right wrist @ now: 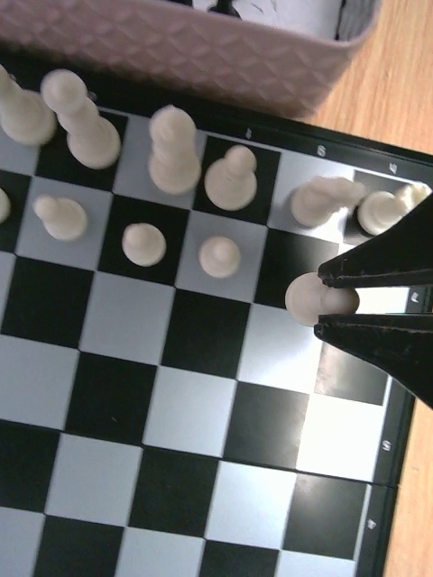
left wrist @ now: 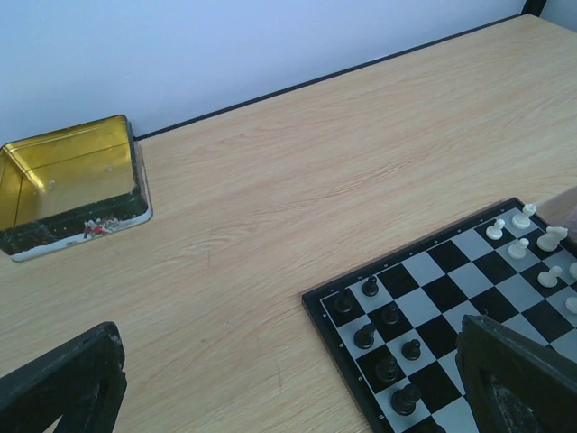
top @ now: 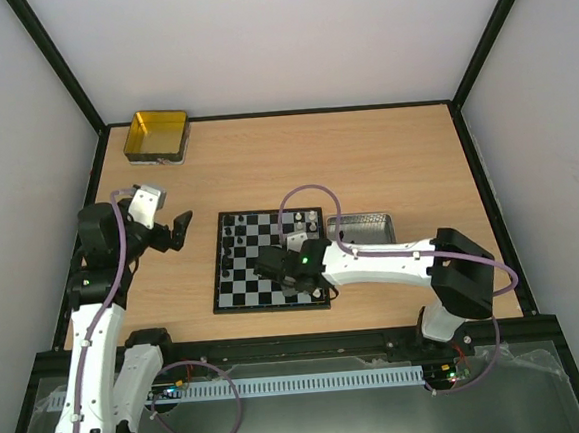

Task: Set up the chess pieces on the board
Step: Place the chess piece on the chessboard.

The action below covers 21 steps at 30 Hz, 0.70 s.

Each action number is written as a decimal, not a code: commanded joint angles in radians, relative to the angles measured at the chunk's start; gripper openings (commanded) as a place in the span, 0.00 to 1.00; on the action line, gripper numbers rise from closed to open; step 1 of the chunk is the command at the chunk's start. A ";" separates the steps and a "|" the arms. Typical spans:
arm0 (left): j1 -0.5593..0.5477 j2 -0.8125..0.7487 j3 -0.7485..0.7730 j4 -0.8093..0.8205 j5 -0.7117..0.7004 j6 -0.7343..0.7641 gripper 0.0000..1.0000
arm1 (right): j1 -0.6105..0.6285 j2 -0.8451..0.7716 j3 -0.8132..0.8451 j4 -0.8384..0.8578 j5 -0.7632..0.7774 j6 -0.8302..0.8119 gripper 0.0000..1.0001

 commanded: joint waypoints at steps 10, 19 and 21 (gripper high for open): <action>0.018 -0.007 -0.005 0.011 0.011 -0.006 0.99 | 0.031 0.007 -0.058 0.028 -0.020 0.062 0.04; 0.023 -0.005 -0.005 0.009 0.022 -0.004 0.99 | 0.031 0.043 -0.064 0.053 -0.018 0.050 0.05; 0.024 -0.005 -0.005 0.007 0.024 -0.004 0.99 | 0.031 0.049 -0.068 0.055 -0.016 0.050 0.06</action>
